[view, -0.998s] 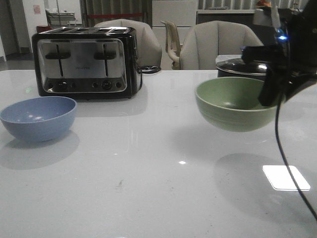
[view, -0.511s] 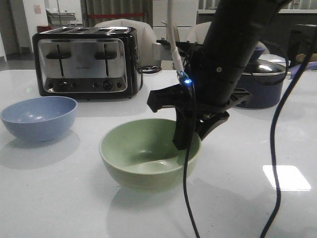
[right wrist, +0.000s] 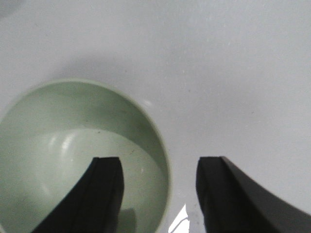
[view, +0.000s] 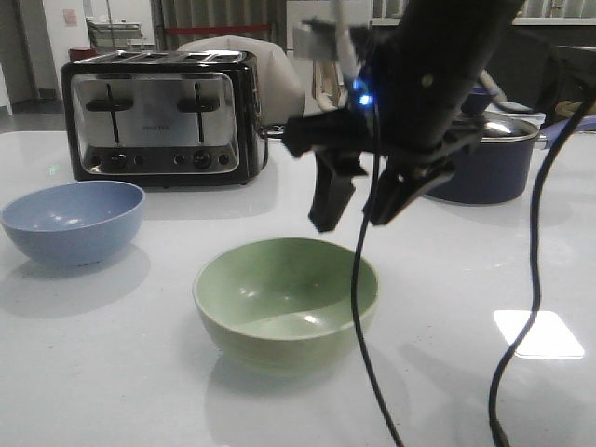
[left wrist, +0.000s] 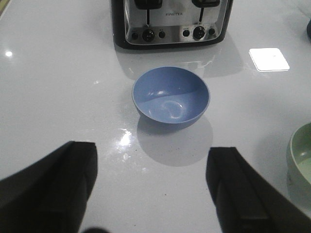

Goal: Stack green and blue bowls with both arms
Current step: 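Set the green bowl down, open the right gripper and withdraw, then lower the left gripper into the light blue bowl and grip its rim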

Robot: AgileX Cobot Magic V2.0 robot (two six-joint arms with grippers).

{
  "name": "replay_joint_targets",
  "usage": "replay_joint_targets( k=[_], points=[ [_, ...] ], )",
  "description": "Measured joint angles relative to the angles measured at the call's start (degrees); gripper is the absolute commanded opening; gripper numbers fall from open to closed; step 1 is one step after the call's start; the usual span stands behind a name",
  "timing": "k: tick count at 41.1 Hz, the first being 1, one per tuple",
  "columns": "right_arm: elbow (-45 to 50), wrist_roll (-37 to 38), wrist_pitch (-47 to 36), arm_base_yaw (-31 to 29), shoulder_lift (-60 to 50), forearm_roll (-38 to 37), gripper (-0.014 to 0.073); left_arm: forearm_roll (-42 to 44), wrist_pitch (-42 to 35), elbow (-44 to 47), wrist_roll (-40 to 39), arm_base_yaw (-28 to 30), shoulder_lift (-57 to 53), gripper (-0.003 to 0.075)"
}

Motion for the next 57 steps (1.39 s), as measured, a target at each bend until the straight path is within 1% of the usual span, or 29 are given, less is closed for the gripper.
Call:
replay_joint_targets(
  k=[4,10,21,28,35,41,51,57],
  points=[
    [2.6,0.0,0.0,0.0,-6.9,-2.4,0.0464,0.0,0.0,0.0,0.0,0.0,0.0,0.0533],
    [9.3,0.0,0.3,0.0,-18.0,-6.3,0.0464,0.0,0.0,0.0,0.0,0.0,0.0,0.0533],
    [22.6,0.0,1.6,0.0,-35.7,-7.5,0.0464,0.0,0.0,0.3,0.0,0.0,0.1,0.0533],
    [27.6,0.0,3.1,0.0,-44.2,-7.6,0.0464,0.0,0.1,0.3,1.0,-1.0,3.8,0.0533],
    [28.4,0.0,5.2,0.0,-47.8,-7.7,0.0464,0.0,0.3,-2.0,1.6,-3.2,12.6,0.0533],
    [28.4,0.0,5.9,0.0,-48.2,-7.7,0.0464,0.0,0.5,-6.9,1.6,-3.4,24.3,0.0533],
    [28.4,0.0,6.1,0.0,-48.2,-7.7,0.0464,0.0,0.5,-19.2,1.6,-3.4,45.4,0.0533],
    [28.4,0.0,6.1,0.0,-48.2,-7.7,0.0464,-0.1,1.5,-27.3,1.6,-2.3,57.2,0.0533]
  ],
)
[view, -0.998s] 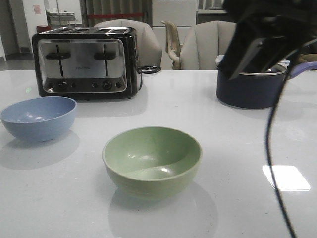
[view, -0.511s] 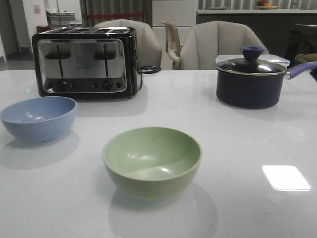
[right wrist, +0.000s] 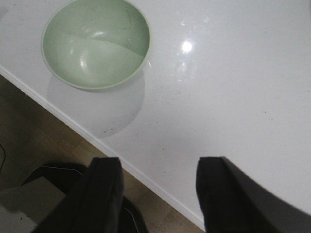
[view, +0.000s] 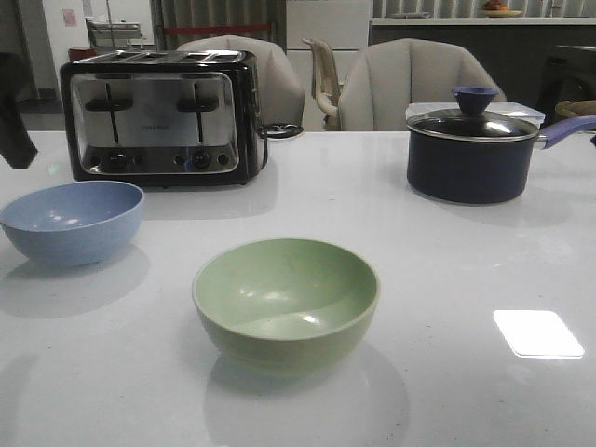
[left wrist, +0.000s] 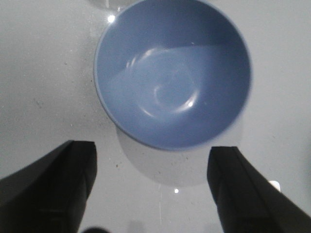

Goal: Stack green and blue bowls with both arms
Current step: 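Lower the left gripper into the light blue bowl and grip its rim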

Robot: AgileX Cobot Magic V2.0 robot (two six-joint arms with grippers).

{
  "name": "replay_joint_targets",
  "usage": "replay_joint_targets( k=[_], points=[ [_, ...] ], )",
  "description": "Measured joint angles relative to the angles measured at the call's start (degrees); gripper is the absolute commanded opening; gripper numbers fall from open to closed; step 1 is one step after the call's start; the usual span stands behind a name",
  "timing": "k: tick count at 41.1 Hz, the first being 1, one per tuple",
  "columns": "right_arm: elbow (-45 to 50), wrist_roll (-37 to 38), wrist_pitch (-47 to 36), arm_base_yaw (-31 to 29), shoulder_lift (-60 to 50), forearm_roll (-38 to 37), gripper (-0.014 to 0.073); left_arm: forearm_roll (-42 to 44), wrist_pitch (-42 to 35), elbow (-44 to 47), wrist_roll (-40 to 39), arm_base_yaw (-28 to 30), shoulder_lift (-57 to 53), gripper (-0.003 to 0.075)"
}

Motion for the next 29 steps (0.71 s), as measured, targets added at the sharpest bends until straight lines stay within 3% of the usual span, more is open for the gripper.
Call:
replay_joint_targets(
  k=[8,19,29],
  points=[
    [0.0,0.0,0.0,0.0,0.0,0.0,0.0464,0.0,1.3,-10.0,0.0,1.8,13.4,0.0533],
    [0.0,0.0,0.0,0.0,0.0,0.0,0.0464,0.0,1.4,-17.8,0.1,3.4,23.1,0.0527],
    [0.0,0.0,0.0,0.0,0.0,0.0,0.0464,0.0,1.7,-18.6,0.1,3.5,25.2,0.0316]
  ],
)
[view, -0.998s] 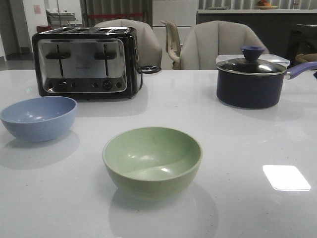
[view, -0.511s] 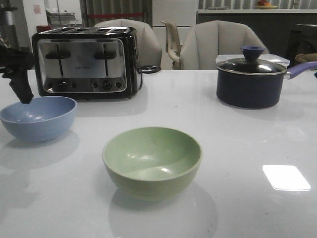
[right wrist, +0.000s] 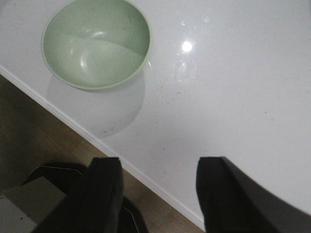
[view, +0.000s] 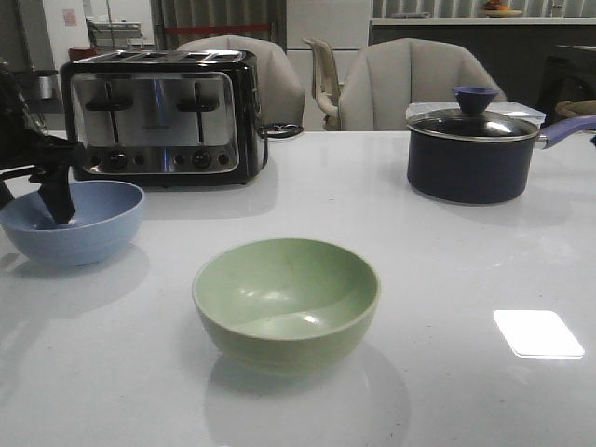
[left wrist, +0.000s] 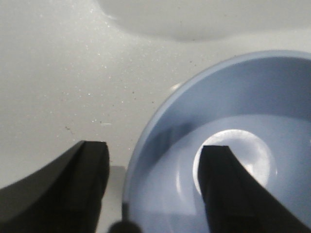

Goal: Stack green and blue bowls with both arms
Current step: 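Lower the left gripper into the light blue bowl and grip its rim, then lift the blue bowl and carry it over the green bowl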

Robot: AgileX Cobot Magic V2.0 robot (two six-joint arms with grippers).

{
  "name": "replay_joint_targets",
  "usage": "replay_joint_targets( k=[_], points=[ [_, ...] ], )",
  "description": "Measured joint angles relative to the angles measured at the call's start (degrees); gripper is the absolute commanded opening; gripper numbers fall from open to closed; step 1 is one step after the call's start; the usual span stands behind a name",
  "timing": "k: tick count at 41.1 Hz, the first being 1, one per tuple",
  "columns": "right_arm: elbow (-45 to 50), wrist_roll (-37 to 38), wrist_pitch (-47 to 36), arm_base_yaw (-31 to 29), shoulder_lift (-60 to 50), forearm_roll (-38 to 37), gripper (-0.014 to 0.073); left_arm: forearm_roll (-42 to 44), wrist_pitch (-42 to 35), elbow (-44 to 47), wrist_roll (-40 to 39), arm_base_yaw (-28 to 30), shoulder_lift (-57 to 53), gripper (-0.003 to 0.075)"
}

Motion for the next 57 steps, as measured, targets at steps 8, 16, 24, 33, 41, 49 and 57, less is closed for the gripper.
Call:
replay_joint_targets(
  k=[8,16,24,33,41,49,57],
  points=[
    [0.0,0.0,0.0,0.0,0.0,0.0,0.0464,0.1,0.4,0.0,0.1,0.0,0.2,0.0132],
    [0.0,0.0,0.1,0.0,0.0,0.0,0.0464,-0.1,2.0,-0.4,0.1,0.0,-0.2,0.0102],
    [0.0,0.0,0.1,0.0,0.0,0.0,0.0464,0.1,5.1,-0.6,0.4,0.0,-3.6,0.0102],
    [0.0,0.0,0.1,0.0,0.0,0.0,0.0464,-3.7,9.0,-0.6,6.5,-1.3,-12.0,0.0102],
    [0.0,0.0,0.1,0.0,0.0,0.0,0.0464,-12.0,13.2,-0.6,13.5,-6.4,-16.4,0.0102],
    [0.0,0.0,0.1,0.0,0.0,0.0,0.0464,-14.2,13.7,-0.6,14.7,-14.0,-16.2,0.0102],
    [0.0,0.0,0.1,0.0,0.0,0.0,0.0464,-14.5,12.6,-0.6,15.1,-21.5,-13.7,0.0102]
  ],
)
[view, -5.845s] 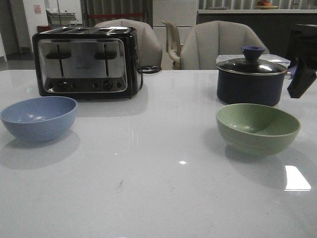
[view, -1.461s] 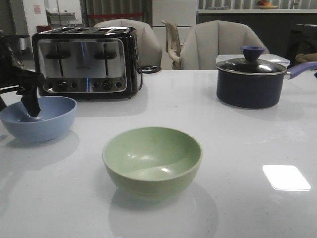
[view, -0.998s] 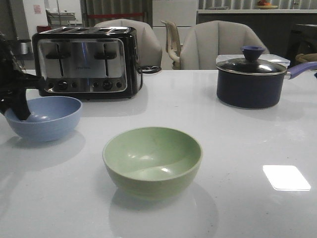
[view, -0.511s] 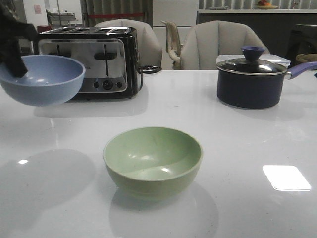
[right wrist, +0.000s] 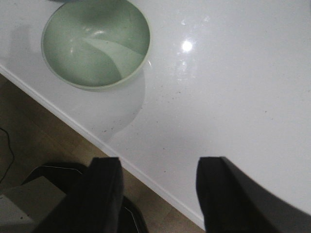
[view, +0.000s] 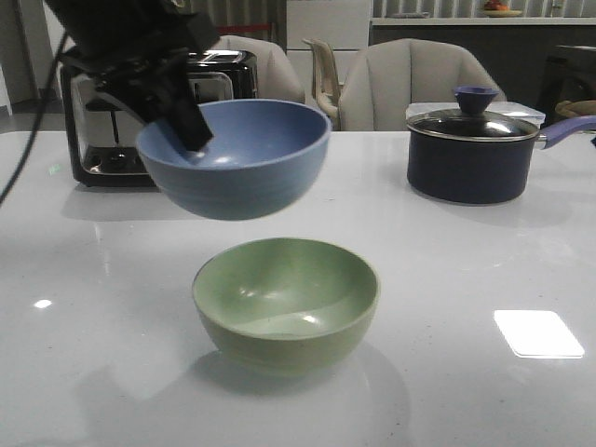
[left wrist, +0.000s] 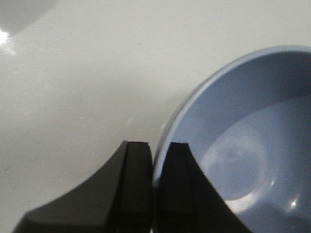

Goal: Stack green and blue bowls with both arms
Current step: 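Lift the blue bowl and carry it over the green bowl, then lower the blue bowl into the green bowl and release it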

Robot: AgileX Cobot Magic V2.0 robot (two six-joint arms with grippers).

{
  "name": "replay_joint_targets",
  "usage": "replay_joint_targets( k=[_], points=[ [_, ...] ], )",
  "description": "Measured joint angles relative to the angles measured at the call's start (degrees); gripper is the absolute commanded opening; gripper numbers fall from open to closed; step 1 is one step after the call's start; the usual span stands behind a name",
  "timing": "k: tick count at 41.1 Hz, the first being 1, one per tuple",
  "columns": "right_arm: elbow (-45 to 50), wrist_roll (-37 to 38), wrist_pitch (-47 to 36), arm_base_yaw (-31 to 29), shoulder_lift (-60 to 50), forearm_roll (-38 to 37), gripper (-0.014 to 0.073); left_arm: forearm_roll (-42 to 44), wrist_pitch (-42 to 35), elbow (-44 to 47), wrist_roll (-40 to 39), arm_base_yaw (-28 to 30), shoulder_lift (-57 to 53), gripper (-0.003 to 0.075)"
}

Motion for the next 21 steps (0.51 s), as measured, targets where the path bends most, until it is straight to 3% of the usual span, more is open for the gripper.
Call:
replay_joint_targets(
  k=[15,17,21],
  points=[
    [0.0,0.0,0.0,0.0,0.0,0.0,0.0464,-0.3,-0.7,0.0,0.0,-4.6,6.5,0.0111],
    [0.0,0.0,0.0,0.0,0.0,0.0,0.0464,-0.5,-0.7,0.0,0.0,-4.6,7.1,0.0145],
    [0.0,0.0,0.0,0.0,0.0,0.0,0.0464,-0.6,-0.7,0.0,0.0,-4.6,8.2,0.0303]
  ],
)
